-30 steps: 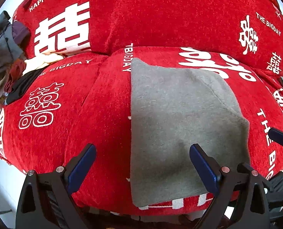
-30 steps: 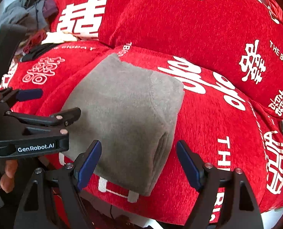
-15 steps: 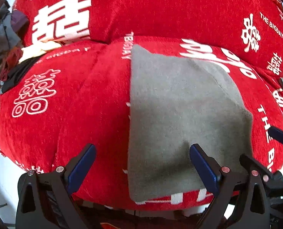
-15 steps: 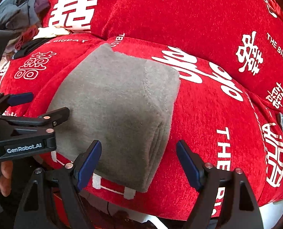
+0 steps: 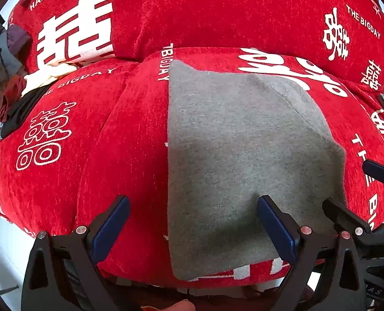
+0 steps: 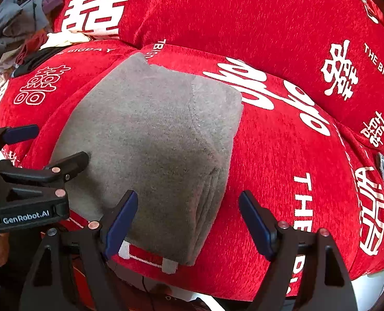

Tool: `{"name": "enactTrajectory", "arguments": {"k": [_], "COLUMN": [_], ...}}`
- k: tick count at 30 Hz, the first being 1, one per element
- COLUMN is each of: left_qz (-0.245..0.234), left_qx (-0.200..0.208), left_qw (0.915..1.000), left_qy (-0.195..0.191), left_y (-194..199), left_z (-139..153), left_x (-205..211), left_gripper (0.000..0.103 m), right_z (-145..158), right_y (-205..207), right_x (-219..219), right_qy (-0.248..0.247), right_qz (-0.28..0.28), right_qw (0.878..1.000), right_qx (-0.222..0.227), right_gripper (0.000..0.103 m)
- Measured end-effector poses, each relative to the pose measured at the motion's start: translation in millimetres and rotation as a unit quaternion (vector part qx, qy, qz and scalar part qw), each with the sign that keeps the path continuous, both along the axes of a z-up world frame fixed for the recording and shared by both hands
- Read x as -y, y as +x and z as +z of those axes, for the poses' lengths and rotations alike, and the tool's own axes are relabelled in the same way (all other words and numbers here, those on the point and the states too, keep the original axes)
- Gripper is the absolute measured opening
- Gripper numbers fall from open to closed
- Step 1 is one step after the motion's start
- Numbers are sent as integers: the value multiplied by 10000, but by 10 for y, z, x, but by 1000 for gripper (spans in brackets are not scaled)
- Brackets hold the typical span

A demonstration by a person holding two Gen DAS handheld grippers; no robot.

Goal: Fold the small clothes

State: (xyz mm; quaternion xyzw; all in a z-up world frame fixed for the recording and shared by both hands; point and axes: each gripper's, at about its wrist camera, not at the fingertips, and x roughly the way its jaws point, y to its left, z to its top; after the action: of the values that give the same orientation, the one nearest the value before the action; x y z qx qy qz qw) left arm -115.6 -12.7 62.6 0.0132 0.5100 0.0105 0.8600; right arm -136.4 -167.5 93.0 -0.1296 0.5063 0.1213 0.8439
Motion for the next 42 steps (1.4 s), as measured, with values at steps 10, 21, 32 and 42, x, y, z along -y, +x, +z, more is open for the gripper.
{"name": "enactTrajectory", "arguments": {"k": [10,21,32,42], "left_qz": [-27,-43,-54,-83], "left_qx": [-56,-102,-154,-162], "left_qw": [10000,9999,9997,9994], "left_qy": [-49,-111,-203,-300], "left_y": [96,195,281,297], "left_z": [-23,-39,-49,-63], "left_x": [4,-11,-33,-84], "left_gripper": [99,99,99,99], "right_z": [-4,1,7,21], "right_y": [123,270,357,397], "right_x": [18,29,0,-20], "right_qy": [9,19,-41,-114], "right_qz": [-39,-113,-120,-99], "right_qw": [10000,9999,9999,9999], "right_qx": [-18,-32,-41,-57], "right_gripper": [83,83,83,83]}}
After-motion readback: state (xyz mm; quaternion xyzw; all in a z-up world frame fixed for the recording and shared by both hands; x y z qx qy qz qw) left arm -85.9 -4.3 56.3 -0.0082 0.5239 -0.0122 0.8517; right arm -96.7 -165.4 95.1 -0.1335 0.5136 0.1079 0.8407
